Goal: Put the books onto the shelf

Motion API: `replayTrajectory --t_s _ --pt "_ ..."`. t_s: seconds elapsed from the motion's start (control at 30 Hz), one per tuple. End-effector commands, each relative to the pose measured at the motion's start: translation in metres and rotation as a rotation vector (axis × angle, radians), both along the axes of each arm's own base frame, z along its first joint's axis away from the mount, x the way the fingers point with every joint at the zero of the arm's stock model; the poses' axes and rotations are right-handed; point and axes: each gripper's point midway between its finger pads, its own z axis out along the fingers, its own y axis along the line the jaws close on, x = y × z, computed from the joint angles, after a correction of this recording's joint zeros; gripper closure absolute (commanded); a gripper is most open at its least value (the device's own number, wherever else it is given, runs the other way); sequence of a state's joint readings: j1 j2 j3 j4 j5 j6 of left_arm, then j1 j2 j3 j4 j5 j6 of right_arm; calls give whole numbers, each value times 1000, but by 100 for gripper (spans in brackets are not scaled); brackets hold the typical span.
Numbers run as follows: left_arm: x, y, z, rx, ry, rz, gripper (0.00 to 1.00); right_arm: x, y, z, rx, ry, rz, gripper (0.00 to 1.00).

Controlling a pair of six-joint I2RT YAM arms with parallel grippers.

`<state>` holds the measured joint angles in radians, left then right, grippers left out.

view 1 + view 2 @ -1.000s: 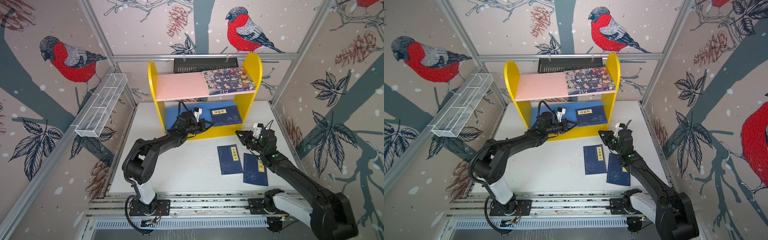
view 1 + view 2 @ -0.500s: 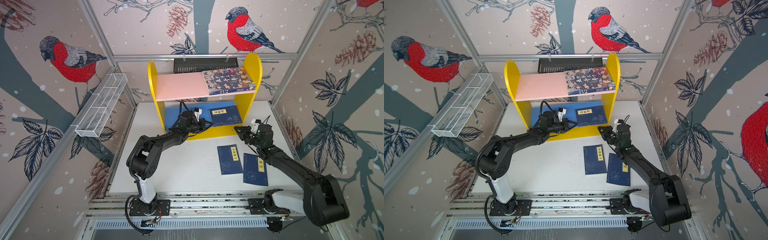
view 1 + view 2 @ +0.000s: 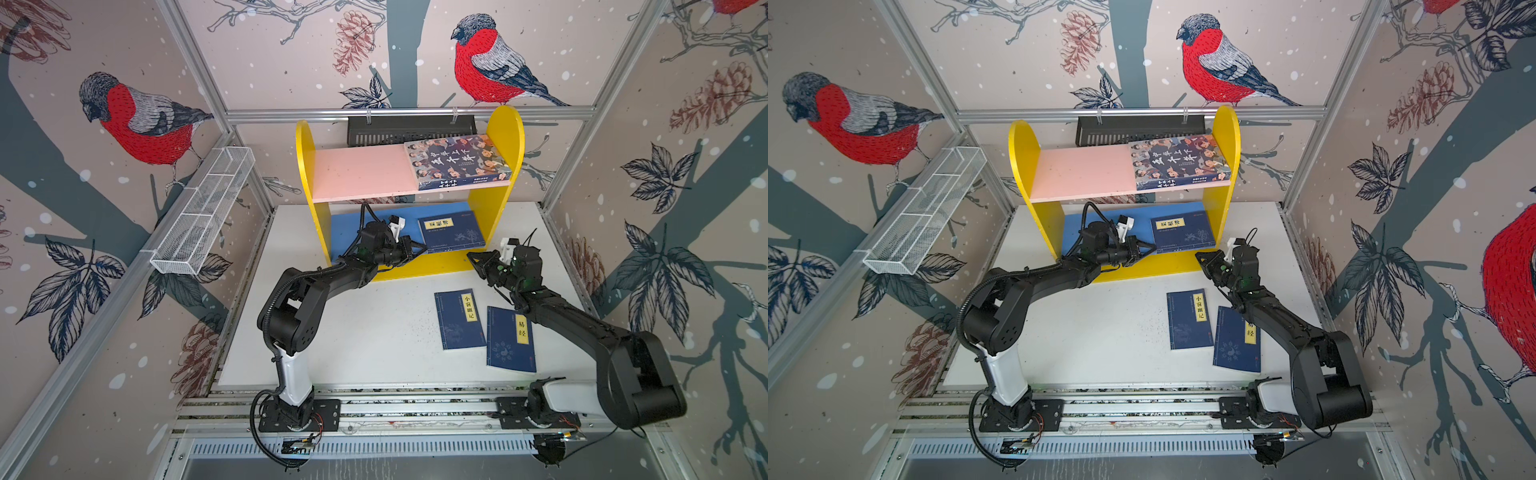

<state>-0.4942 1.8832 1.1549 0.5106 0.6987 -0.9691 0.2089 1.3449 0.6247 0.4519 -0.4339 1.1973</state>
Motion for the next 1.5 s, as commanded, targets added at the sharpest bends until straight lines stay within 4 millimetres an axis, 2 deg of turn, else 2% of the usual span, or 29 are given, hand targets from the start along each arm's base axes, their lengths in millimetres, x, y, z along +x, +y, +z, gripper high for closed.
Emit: replayTrajectory --t_s 0.0,0.37,0.73,0.93,1.47 --pt "6 -2 14 -36 -49 -10 97 6 3 10 0 -54 17 86" --pt "10 -1 19 -55 -52 -4 98 13 2 12 9 -61 8 87" --pt "18 15 23 -52 -39 50 99 19 5 11 28 -62 11 87" --pt "21 14 17 -47 -22 46 99 21 5 10 35 -60 10 87" --pt "26 9 16 -68 -26 30 99 28 10 6 50 -58 17 88"
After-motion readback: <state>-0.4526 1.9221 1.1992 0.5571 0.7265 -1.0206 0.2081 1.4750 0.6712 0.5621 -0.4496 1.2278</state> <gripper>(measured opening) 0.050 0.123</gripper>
